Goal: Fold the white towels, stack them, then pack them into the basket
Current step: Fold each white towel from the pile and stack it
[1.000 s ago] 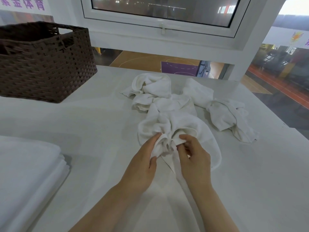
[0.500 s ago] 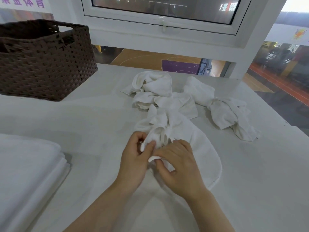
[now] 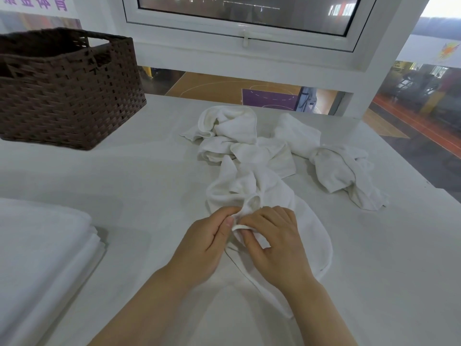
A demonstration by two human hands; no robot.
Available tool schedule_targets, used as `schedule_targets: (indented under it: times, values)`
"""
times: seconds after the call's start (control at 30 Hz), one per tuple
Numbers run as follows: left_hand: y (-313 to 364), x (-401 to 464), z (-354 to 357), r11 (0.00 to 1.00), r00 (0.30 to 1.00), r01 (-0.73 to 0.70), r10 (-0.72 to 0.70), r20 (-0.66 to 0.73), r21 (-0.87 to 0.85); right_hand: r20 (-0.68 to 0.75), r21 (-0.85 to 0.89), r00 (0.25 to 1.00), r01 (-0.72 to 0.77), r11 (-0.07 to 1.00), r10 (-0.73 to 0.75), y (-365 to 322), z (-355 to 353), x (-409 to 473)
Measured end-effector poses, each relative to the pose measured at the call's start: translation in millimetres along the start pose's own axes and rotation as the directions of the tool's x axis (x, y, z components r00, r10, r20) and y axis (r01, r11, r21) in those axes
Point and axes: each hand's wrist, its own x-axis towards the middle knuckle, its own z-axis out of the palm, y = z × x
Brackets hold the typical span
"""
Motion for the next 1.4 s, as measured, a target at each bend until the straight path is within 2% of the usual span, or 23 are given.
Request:
schedule_targets:
  times: [0.13, 0.27, 0.37, 0.47, 0.57, 0.7, 0.77, 0.87, 0.93, 1.1, 1.17, 1.27, 1.4]
  values:
    - [3.6, 0.5, -5.7, 0.983, 0.989, -0.089, 0.068, 0.130, 0.159, 0.007, -0.099, 0.999, 0.034, 0.994, -0.034, 0.0, 2.0, -0.1]
    - [1.1, 3.7, -6.8, 0.962, 0.981, -0.100, 0.053, 0.187, 0.253, 0.080, 0.049, 0.995, -0.066, 0.997, 0.062, -4.3, -3.2, 0.2]
    - [-3.3, 3.9, -8.2, 0.935, 0.982, -0.103, 0.041, 0.183, 0.341, -0.020, 0.095, 0.982, -0.186, 0.978, 0.188, -3.7, -12.9, 0.3]
    - [-4.1, 2.2, -4.5, 0.904, 0.978, -0.112, 0.026, 0.209, 0.412, -0.099, -0.060, 0.943, -0.324, 0.944, 0.317, 4.3, -15.5, -0.3]
    - [-7.4, 1.3, -0.4, 0.875, 0.965, -0.151, 0.031, 0.259, 0.459, -0.029, -0.137, 0.907, -0.420, 0.897, 0.421, 9.0, -12.3, -0.3]
    - [-6.6, 1.1, 0.3, 0.839, 0.957, -0.211, 0.072, 0.282, 0.502, 0.228, -0.154, 0.797, -0.538, 0.829, 0.560, 13.6, -16.7, 0.0]
    - [-4.0, 0.4, 0.2, 0.828, 0.949, -0.244, 0.097, 0.300, 0.504, 0.323, -0.184, 0.772, -0.516, 0.836, 0.547, 16.7, -20.9, -0.9]
    - [-3.0, 0.8, -0.4, 0.823, 0.949, -0.256, 0.114, 0.293, 0.507, 0.407, -0.107, 0.724, -0.568, 0.816, 0.557, 18.1, -27.4, -0.5]
    - [-3.9, 1.1, 0.1, 0.822, 0.949, -0.257, 0.114, 0.295, 0.508, 0.385, -0.129, 0.724, -0.571, 0.811, 0.572, 15.6, -26.1, 0.4]
    - [-4.4, 2.4, -1.0, 0.833, 0.963, -0.227, 0.114, 0.245, 0.505, 0.187, -0.321, 0.823, -0.464, 0.825, 0.536, 10.6, -17.4, 0.6]
    - [-4.6, 2.3, -1.4, 0.832, 0.966, -0.220, 0.114, 0.232, 0.508, 0.208, -0.323, 0.820, -0.457, 0.829, 0.533, 14.4, -22.1, 0.2]
    - [-5.0, 1.6, -0.7, 0.835, 0.967, -0.219, 0.117, 0.226, 0.505, 0.373, -0.254, 0.748, -0.487, 0.836, 0.549, 13.5, -23.9, -1.1]
    - [-6.2, 1.8, 0.2, 0.836, 0.963, -0.225, 0.111, 0.247, 0.501, 0.286, -0.292, 0.790, -0.466, 0.835, 0.541, 11.9, -18.5, -1.0]
